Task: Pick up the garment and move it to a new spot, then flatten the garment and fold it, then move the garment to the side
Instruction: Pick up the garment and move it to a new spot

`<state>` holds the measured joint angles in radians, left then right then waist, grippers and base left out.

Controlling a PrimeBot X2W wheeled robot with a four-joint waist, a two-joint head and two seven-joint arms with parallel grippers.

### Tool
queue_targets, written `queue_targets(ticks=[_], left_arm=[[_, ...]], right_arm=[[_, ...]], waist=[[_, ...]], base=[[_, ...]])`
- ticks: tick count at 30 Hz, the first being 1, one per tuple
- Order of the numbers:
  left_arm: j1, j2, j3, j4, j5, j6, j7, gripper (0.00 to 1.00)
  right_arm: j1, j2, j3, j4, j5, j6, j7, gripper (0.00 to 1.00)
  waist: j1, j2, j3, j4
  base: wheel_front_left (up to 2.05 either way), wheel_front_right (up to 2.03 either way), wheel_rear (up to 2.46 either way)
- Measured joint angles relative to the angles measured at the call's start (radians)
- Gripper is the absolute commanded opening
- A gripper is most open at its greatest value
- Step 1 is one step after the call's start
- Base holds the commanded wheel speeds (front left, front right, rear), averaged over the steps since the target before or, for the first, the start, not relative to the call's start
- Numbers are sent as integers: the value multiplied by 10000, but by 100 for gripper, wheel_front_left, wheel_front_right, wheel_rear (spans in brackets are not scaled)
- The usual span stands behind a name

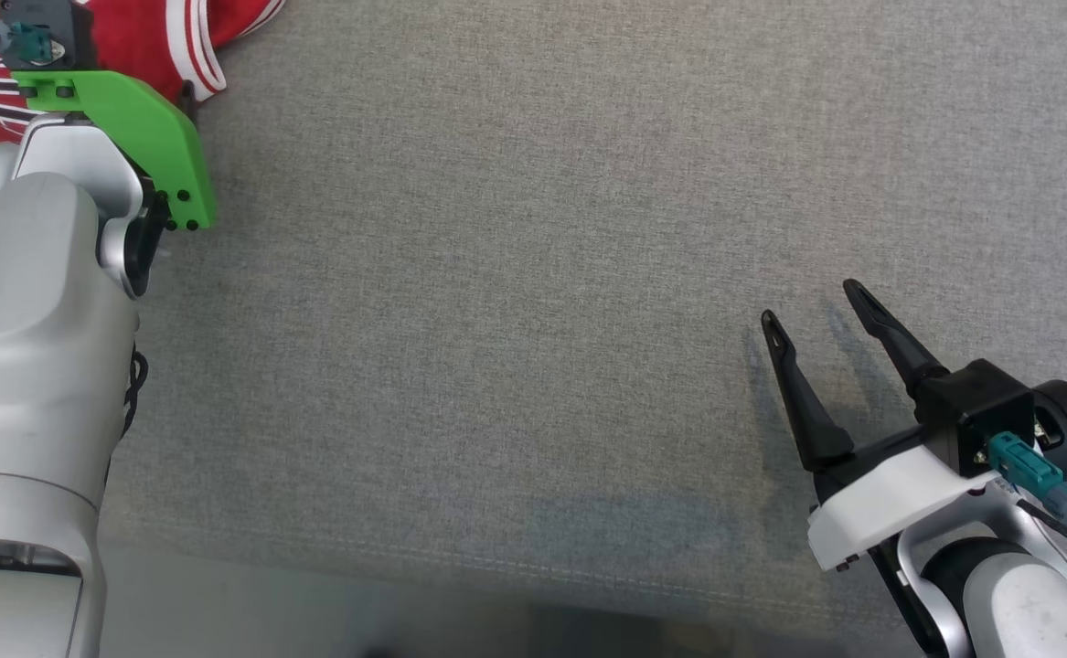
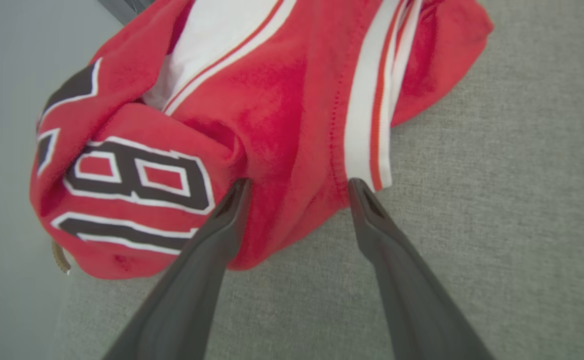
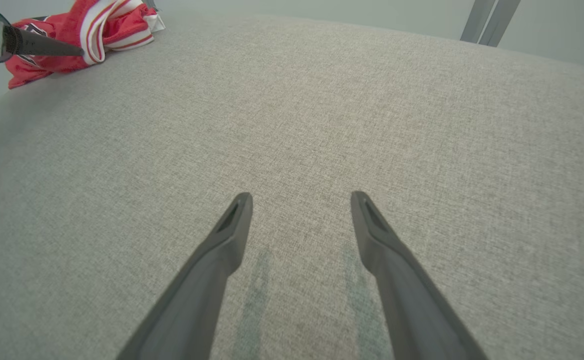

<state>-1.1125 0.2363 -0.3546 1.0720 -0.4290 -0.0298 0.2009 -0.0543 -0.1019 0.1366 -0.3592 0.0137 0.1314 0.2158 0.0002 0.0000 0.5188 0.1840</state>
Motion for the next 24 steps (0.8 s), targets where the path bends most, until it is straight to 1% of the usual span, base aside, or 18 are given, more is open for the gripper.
queue_targets(ticks=[2,3,4,5,14,20,24], left_arm=[[-33,-13,25,222,-25,50,-71,100],[-57,-35,29,303,-35,59,-111,51],[-69,-63,48,368,-77,96,-234,27],[-81,-79,46,433,-84,111,-311,0],[-136,46,-67,974,-50,134,-840,0],[-172,90,-303,1083,107,65,-1243,0],[-312,-46,-539,963,228,-27,-1419,0]], right_arm=[[37,-15,-13,-40,0,0,29,100],[42,-25,-29,-46,-2,0,33,100],[42,-33,-38,-46,-2,0,40,100],[42,-35,-33,-29,-2,0,42,100],[12,48,244,418,115,0,-167,100],[-42,199,506,1039,374,0,-508,100],[-45,291,606,1465,510,0,-761,100]], waist=[[0,0,35,-59],[0,0,41,-79],[0,0,35,-90],[0,0,12,-99],[-1,0,-482,-268],[-1,0,-1154,-443],[-2,0,-1704,-624]], base=[[0,0,0],[0,0,0],[0,0,0],[0,0,0],[0,0,0],[0,0,0],[0,0,0]])
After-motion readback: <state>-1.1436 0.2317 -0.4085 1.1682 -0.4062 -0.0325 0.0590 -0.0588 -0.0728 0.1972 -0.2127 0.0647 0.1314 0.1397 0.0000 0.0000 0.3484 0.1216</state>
